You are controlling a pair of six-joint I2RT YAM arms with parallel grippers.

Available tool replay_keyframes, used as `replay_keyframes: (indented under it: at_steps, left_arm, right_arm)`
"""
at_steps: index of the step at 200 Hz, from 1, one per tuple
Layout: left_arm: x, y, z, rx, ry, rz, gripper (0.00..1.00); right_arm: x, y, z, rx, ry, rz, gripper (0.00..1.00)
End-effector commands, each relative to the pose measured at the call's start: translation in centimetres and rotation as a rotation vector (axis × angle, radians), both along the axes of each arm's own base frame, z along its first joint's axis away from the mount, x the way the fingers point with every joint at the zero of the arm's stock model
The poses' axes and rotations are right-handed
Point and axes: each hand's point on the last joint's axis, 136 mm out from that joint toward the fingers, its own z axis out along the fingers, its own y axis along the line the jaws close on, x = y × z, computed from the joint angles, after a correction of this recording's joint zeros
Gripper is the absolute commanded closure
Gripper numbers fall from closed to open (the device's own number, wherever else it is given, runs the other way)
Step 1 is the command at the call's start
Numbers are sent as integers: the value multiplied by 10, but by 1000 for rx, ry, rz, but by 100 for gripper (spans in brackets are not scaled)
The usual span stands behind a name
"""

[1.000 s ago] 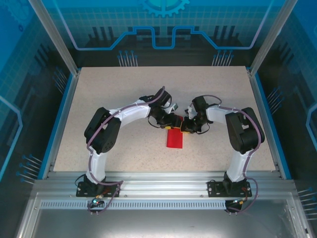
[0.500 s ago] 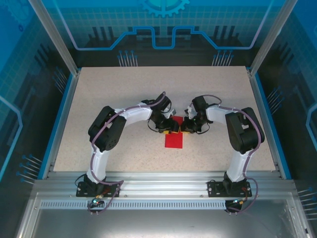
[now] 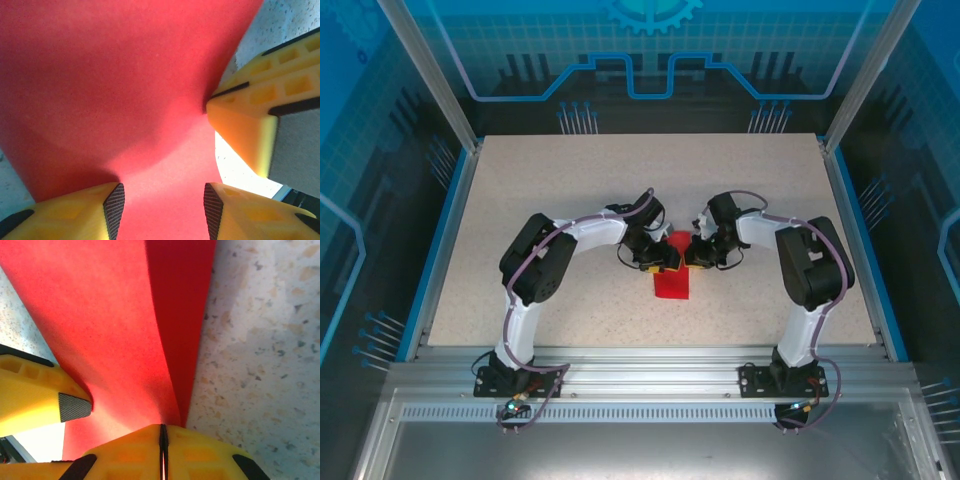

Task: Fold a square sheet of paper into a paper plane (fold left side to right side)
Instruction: Hold the square sheet of paper at the center of the table.

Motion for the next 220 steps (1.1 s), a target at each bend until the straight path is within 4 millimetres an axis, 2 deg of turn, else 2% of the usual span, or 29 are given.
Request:
replay_keyframes:
  at_steps: [1,30,97,130,182,220]
  left_arm:
    - [-17,18,-27,85,58,-6,48]
    - [-17,18,-26,93,55,-3,48]
    - [-17,18,-26,91,51,-6,48]
    - [-18,17,-26,89,50,-9,48]
    - [-18,16,-24,82,42,-20,48]
    - [-22,14,-19,67,26,-43,47]
  right_arm:
    - [9,12,38,71,-83,31,90]
    - [23,22,52,115,-113,22,91]
    - [42,43,33,117,-81,29,93]
    - [42,37,14,65,-56,16,93]
    - [32,22,-17,-40,4,12,94]
    - [24,13,-30,-87,36,9,94]
